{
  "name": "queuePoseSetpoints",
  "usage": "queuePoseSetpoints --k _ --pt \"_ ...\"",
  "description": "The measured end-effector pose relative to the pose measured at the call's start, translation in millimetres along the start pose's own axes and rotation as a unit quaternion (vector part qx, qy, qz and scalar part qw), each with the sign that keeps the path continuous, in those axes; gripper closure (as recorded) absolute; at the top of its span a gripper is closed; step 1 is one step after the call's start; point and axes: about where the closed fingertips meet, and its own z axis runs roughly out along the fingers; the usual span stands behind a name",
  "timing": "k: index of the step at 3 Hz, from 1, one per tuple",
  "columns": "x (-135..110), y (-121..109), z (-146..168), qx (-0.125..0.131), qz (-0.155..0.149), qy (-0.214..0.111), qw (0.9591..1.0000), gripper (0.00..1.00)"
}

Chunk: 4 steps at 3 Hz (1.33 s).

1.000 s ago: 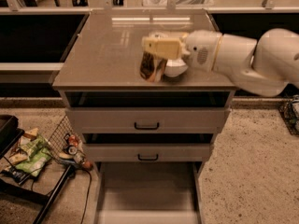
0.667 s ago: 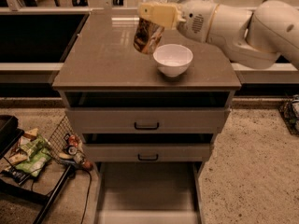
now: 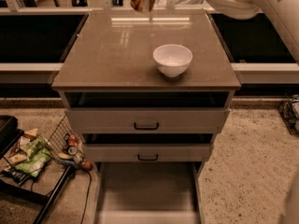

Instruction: Pick orange can from bottom drawer and place on counter

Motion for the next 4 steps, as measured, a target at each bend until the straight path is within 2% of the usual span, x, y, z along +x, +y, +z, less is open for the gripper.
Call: queuePoseSetpoints --k 1,2,3,4 --pt "8 -33 57 0.026 0.014 0.03 0.9991 1.0" --pt "45 -63 110 0.023 0.026 0.07 0.997 1.0" --pt "89 -87 153 0.012 0.009 0.1 0.9949 1.0" --pt "127 -105 179 0.003 0.003 0.114 0.9935 1.0"
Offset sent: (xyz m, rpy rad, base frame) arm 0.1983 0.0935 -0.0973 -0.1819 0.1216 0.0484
